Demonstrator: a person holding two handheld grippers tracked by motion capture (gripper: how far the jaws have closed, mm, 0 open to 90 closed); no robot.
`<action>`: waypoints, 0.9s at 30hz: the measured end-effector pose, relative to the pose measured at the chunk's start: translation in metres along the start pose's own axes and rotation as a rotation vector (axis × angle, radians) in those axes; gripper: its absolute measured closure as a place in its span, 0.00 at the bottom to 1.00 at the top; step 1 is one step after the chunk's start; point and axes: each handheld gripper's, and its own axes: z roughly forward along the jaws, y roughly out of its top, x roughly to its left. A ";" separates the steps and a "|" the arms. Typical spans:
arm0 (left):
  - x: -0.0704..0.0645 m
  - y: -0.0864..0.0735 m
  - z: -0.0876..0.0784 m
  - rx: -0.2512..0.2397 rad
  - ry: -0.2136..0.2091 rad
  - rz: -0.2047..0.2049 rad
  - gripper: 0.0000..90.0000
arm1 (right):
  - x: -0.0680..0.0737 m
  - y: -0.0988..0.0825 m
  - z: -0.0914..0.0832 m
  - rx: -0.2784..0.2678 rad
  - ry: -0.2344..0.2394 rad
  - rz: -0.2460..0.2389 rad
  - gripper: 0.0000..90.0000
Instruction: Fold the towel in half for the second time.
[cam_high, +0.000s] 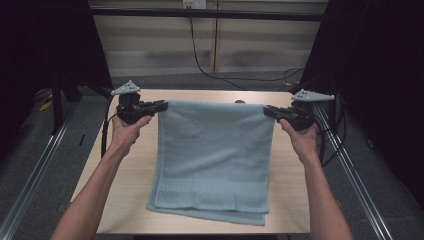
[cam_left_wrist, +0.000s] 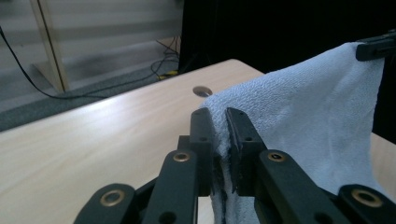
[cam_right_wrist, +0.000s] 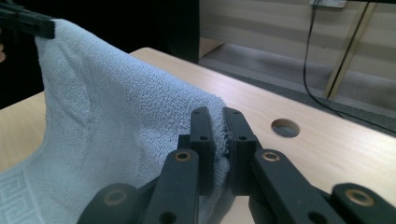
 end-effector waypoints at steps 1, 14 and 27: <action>0.001 0.002 0.001 0.000 0.006 0.005 0.91 | -0.002 0.004 0.001 -0.004 -0.003 0.005 0.94; -0.011 -0.037 -0.017 0.004 -0.044 0.045 0.91 | 0.013 -0.019 -0.013 -0.002 0.068 -0.026 0.94; -0.049 -0.093 -0.058 0.030 -0.097 0.057 0.90 | 0.063 -0.079 -0.052 0.045 0.151 -0.042 0.93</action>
